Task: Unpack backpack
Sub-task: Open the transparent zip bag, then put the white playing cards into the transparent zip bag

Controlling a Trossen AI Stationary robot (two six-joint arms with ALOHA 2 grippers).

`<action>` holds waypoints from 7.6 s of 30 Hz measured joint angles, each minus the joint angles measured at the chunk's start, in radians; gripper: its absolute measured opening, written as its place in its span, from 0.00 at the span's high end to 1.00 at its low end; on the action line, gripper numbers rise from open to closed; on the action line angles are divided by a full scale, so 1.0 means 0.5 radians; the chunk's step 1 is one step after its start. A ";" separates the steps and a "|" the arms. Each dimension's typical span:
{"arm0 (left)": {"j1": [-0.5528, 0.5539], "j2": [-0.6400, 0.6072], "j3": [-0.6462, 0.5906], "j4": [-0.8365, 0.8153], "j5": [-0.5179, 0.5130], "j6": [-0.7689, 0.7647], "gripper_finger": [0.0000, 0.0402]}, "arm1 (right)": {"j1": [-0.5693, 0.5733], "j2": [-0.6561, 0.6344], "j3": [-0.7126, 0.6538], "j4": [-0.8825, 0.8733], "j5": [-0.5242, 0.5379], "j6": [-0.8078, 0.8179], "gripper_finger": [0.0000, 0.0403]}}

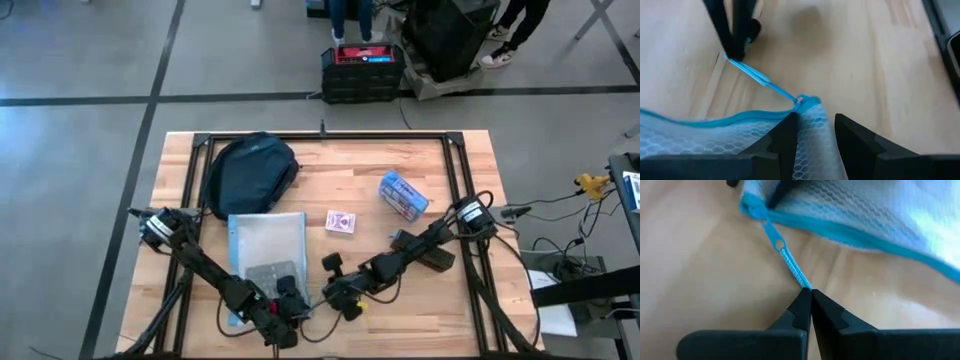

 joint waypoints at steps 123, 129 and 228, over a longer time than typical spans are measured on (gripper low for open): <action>-0.160 -0.080 0.162 -0.024 0.056 0.148 0.99 | -0.401 -0.402 -0.068 -0.482 0.583 0.020 1.00; -0.174 -0.276 0.316 -0.461 -0.090 0.159 0.99 | -0.398 -0.784 -0.408 -0.325 0.445 0.258 0.98; -0.355 -0.822 -0.773 -0.497 0.372 -1.361 0.99 | -0.075 0.222 0.842 -0.422 -0.620 0.200 0.31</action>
